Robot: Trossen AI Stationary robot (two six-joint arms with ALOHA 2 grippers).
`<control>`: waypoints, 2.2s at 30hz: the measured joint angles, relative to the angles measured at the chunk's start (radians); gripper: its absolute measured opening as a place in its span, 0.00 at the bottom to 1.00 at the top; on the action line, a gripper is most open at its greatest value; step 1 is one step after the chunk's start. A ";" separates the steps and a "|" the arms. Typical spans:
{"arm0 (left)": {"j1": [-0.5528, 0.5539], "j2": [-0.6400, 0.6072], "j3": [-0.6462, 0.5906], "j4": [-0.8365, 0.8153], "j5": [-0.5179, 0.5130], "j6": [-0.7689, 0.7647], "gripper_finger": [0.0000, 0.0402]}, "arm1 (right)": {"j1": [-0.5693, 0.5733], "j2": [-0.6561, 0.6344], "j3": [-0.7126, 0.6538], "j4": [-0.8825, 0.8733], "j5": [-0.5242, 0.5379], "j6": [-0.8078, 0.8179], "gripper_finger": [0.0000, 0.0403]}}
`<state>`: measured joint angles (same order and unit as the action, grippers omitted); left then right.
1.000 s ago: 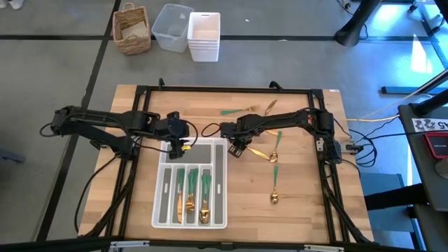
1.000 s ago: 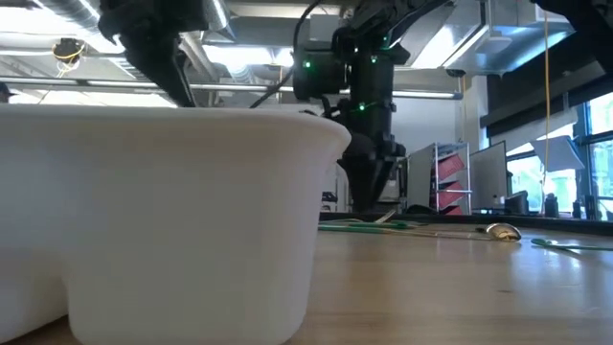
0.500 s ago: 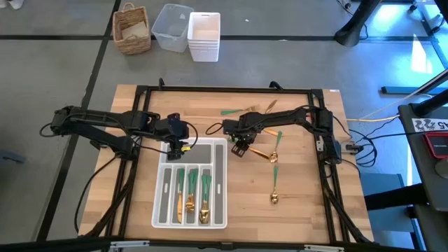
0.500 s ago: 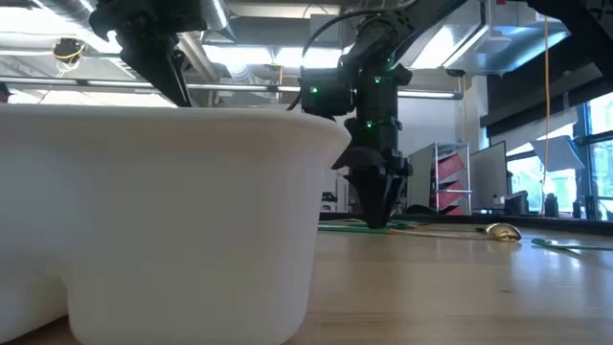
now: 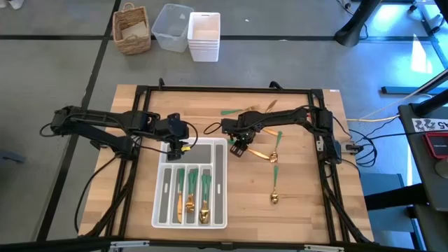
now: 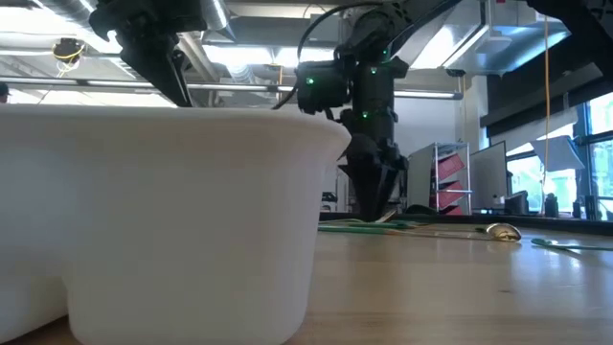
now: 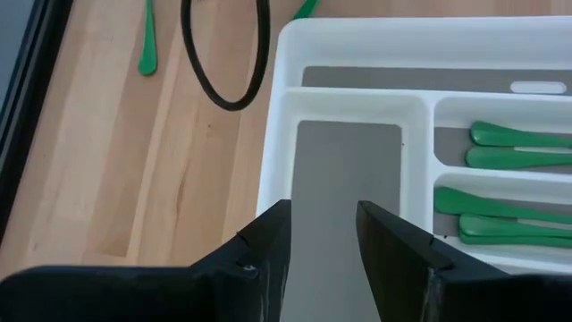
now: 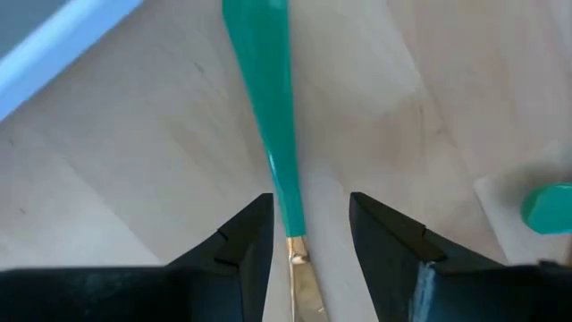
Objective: Sort silverware
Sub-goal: Put the knife in the silverware tray
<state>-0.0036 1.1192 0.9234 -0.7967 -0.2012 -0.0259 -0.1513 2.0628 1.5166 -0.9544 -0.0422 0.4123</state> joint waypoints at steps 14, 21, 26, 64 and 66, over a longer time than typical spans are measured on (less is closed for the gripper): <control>0.000 0.000 0.000 -0.001 0.000 -0.004 0.31 | 0.001 0.000 -0.007 -0.008 -0.048 -0.055 0.38; 0.000 0.000 0.000 -0.001 0.000 -0.004 0.31 | 0.002 0.000 -0.076 0.014 -0.048 -0.054 0.38; 0.000 0.000 -0.001 0.000 0.000 -0.004 0.31 | 0.001 -0.008 -0.114 0.063 -0.052 -0.052 0.37; 0.000 0.001 -0.001 0.000 -0.001 -0.004 0.31 | 0.002 0.006 -0.047 0.036 -0.090 0.009 0.01; 0.000 0.001 -0.001 0.000 -0.001 -0.004 0.31 | 0.002 0.006 -0.047 0.030 -0.094 0.009 0.01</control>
<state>-0.0036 1.1198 0.9226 -0.7971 -0.2023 -0.0296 -0.1493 2.0689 1.4693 -0.9244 -0.1359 0.4217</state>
